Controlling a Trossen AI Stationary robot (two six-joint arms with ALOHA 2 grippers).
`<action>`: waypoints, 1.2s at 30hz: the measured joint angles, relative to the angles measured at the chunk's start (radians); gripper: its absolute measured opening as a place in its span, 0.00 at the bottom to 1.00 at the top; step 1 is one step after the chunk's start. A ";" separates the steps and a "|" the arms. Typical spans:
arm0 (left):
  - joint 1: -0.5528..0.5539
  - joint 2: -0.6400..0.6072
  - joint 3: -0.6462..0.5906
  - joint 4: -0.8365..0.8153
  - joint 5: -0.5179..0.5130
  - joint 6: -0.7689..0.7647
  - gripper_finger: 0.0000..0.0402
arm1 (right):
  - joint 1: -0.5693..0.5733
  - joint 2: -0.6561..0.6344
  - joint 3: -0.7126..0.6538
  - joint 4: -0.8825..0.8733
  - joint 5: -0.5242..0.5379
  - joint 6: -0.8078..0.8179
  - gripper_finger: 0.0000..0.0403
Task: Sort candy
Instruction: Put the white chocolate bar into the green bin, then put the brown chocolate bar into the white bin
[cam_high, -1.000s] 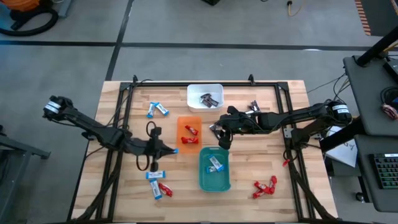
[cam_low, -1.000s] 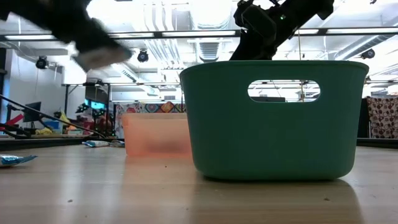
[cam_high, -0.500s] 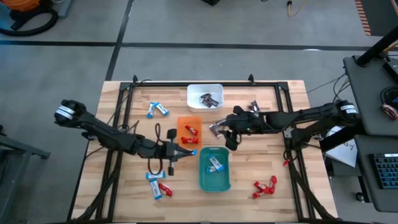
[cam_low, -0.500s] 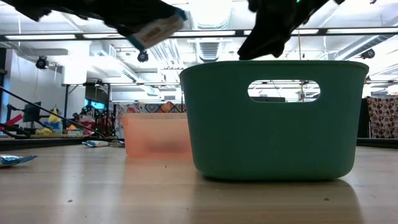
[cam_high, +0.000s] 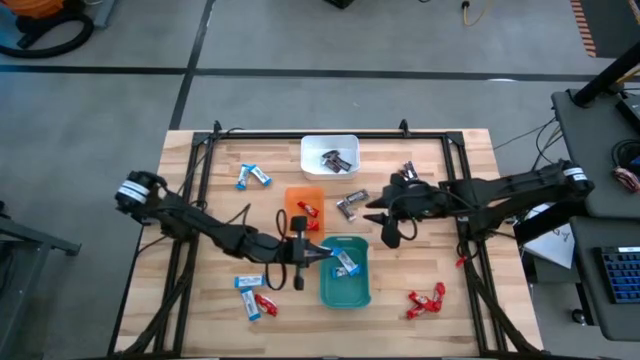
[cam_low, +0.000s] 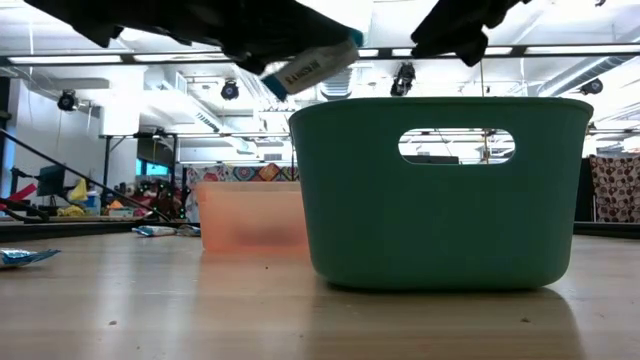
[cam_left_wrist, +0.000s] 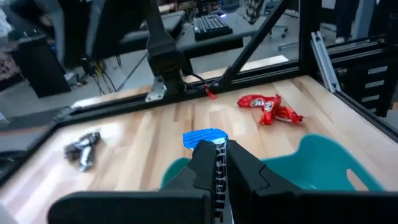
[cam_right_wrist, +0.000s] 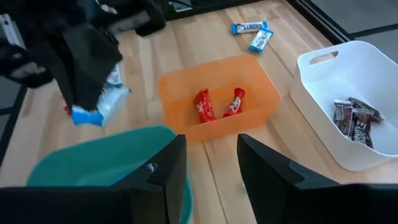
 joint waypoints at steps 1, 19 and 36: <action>0.001 0.017 0.011 0.000 0.001 -0.010 0.00 | 0.006 -0.004 0.000 -0.001 0.000 0.000 0.34; 0.013 0.220 0.193 0.000 0.001 -0.084 0.03 | 0.054 0.011 0.000 -0.007 0.000 0.044 0.33; 0.016 0.186 0.192 -0.099 0.001 -0.062 0.30 | 0.058 0.011 0.000 -0.005 0.001 0.045 0.35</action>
